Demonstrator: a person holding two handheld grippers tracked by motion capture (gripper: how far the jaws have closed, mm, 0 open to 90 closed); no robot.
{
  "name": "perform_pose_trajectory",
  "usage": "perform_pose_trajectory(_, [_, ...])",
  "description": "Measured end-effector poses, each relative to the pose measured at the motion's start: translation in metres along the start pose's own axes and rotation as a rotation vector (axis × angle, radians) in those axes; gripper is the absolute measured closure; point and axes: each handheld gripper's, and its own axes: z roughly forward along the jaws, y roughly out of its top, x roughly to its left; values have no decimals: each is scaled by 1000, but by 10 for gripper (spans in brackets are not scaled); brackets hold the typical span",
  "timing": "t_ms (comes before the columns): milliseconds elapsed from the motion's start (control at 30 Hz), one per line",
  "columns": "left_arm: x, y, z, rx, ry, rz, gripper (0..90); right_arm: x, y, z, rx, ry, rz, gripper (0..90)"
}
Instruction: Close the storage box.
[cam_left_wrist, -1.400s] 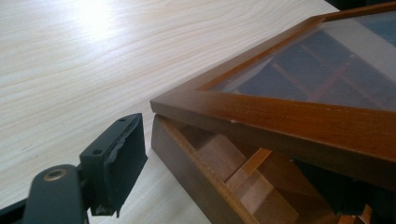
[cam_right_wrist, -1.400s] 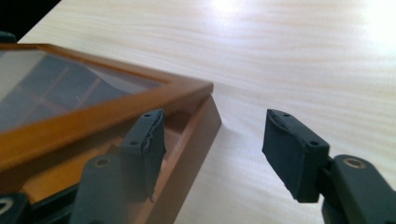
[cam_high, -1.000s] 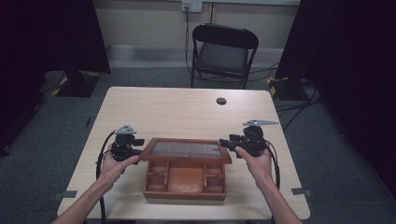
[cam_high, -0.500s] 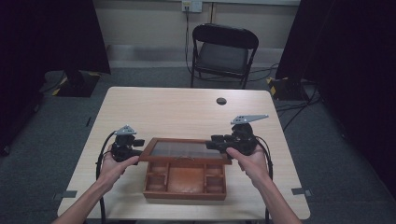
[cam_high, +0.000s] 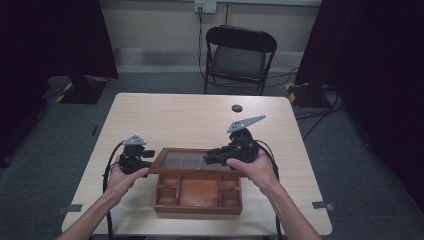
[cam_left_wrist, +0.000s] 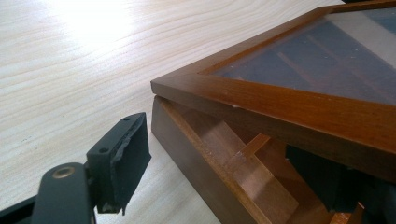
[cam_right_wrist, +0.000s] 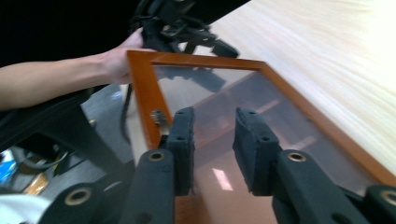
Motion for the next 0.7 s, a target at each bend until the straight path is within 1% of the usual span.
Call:
perform_pose_trajectory(33, [0,0,0,0,-1,0,214,1,1,1,8,10,-10,712])
perform_pose_trajectory(67, [0,0,0,-3,-5,-2,214,3,3,3,16,31,-13,737])
perform_pose_trajectory(100, [0,0,0,-3,-5,-2,214,3,3,3,16,31,-13,737])
perform_pose_trajectory(133, [0,0,0,-3,-5,-3,214,5,5,5,29,51,-20,756])
perform_pose_trajectory(200, [0,0,0,-3,-6,-3,214,6,6,8,41,63,-26,768])
perform_pose_trajectory(367, [0,-1,1,-3,-7,-7,214,8,7,12,60,77,-38,780])
perform_pose_trajectory(400, [0,-1,1,-3,-9,-7,214,9,7,13,58,94,-39,790])
perform_pose_trajectory(467, [0,-1,1,-4,-11,-8,214,9,7,15,60,99,-42,795])
perform_pose_trajectory(533, [0,-1,1,-3,-7,-7,214,10,7,17,63,109,-39,802])
perform_pose_trajectory(633, [0,-1,1,-3,-7,-7,214,11,7,19,81,120,-38,810])
perform_pose_trajectory(700, [0,-1,1,-4,-10,-8,214,11,7,20,85,119,-38,815])
